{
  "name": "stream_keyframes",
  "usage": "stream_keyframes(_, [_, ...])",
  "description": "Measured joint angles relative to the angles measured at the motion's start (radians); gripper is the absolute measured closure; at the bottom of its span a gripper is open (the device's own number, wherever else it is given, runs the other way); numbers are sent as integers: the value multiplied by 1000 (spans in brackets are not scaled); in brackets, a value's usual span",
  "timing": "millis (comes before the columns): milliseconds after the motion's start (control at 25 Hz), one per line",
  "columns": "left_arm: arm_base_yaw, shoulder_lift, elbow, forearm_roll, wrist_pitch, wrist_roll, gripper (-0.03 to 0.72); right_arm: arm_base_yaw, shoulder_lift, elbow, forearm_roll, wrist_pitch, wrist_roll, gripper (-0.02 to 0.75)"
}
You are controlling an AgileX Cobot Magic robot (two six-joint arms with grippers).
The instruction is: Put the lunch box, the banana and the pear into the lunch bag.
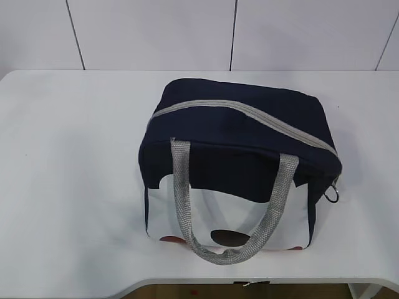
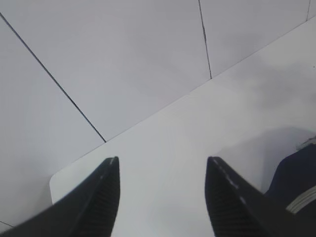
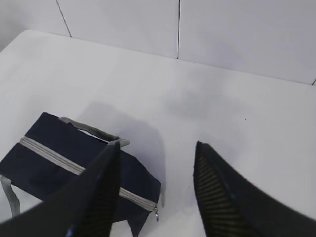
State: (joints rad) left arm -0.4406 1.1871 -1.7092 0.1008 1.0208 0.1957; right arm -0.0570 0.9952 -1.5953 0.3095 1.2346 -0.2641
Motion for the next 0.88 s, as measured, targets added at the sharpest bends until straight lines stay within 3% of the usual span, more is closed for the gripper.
stream_keyframes(400, [0,-151,121,-23,8,-2,282,6,-213,-2,-59,-10,98,348])
stream_keyframes(680, [0,-283,296,-49,-7,-2,286,132,-362,33,-229,38,210,349])
stream_keyframes(880, [0,-400,400,-60,-14,-2,288,159,-521,122,-301,44,223,349])
